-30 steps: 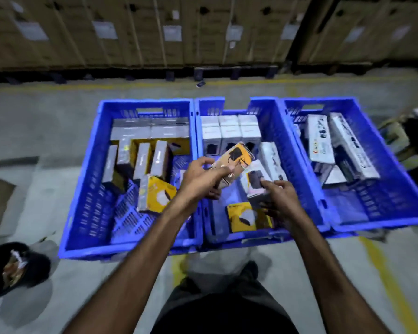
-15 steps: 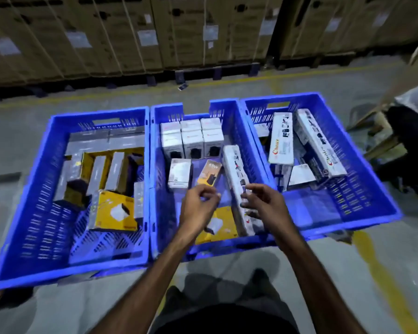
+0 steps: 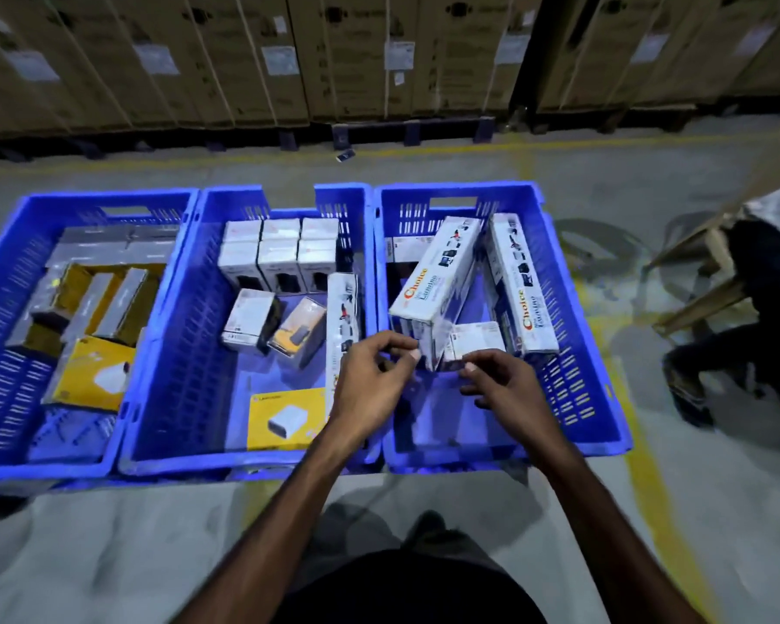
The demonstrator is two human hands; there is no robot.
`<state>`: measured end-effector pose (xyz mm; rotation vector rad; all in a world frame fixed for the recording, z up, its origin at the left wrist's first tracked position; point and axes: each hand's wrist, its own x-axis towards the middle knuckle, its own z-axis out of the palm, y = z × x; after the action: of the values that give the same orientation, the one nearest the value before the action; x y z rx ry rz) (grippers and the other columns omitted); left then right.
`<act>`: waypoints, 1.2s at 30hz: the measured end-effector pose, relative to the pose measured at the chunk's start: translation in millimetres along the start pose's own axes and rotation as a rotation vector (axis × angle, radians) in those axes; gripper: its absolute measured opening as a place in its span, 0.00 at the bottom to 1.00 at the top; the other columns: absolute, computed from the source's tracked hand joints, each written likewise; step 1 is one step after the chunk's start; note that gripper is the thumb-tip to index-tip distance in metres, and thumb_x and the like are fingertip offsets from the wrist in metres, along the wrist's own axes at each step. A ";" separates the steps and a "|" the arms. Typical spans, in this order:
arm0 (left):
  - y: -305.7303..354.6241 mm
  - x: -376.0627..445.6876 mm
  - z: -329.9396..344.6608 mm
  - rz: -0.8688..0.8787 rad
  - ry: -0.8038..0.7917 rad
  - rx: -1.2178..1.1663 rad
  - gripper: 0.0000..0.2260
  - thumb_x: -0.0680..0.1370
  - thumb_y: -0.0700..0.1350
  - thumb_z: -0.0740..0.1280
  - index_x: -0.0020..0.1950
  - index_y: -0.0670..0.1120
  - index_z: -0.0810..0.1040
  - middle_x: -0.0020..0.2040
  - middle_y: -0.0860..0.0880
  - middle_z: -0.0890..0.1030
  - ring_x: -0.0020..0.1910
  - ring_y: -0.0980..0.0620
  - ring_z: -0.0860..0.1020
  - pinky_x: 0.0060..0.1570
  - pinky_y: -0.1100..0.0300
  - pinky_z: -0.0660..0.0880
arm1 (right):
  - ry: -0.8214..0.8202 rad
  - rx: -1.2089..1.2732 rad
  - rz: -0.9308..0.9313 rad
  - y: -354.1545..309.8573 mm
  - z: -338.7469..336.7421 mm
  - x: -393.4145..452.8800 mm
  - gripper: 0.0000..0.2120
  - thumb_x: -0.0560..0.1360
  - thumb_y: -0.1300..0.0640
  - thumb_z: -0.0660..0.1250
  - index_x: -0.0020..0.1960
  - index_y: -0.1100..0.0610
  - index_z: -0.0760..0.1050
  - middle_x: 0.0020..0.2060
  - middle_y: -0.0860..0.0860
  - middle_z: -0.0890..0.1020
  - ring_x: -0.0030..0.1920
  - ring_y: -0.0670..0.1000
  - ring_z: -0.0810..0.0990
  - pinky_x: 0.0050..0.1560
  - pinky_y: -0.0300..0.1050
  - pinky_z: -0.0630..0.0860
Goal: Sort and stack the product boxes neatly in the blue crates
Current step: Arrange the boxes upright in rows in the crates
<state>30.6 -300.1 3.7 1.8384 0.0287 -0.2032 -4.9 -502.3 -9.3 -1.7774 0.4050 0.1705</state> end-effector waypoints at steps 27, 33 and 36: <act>29.2 218.8 32.5 0.335 -0.433 1.151 0.22 0.80 0.36 0.68 0.74 0.42 0.72 0.64 0.40 0.80 0.61 0.41 0.79 0.66 0.43 0.77 | -0.352 -1.145 -0.070 11.6 -26.6 146.7 0.26 0.74 0.52 0.76 0.67 0.62 0.72 0.62 0.62 0.74 0.62 0.65 0.79 0.63 0.62 0.78; 21.1 284.9 47.3 0.357 -0.520 1.217 0.17 0.81 0.40 0.70 0.69 0.43 0.74 0.61 0.41 0.78 0.59 0.42 0.80 0.64 0.40 0.78 | -0.353 -1.225 -0.013 28.9 -12.8 159.3 0.37 0.72 0.56 0.79 0.75 0.59 0.67 0.67 0.62 0.72 0.70 0.64 0.73 0.67 0.60 0.77; 14.1 310.1 50.5 0.332 -0.596 1.265 0.09 0.81 0.43 0.70 0.61 0.45 0.79 0.58 0.45 0.82 0.57 0.43 0.81 0.63 0.40 0.78 | -0.318 -1.338 -0.012 32.4 -6.7 153.1 0.38 0.75 0.60 0.76 0.79 0.56 0.61 0.71 0.60 0.68 0.73 0.63 0.70 0.63 0.61 0.79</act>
<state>331.3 -378.9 -43.8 2.8851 -1.0193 -0.6193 124.9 -542.6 -87.3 -2.9783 -0.0117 0.8527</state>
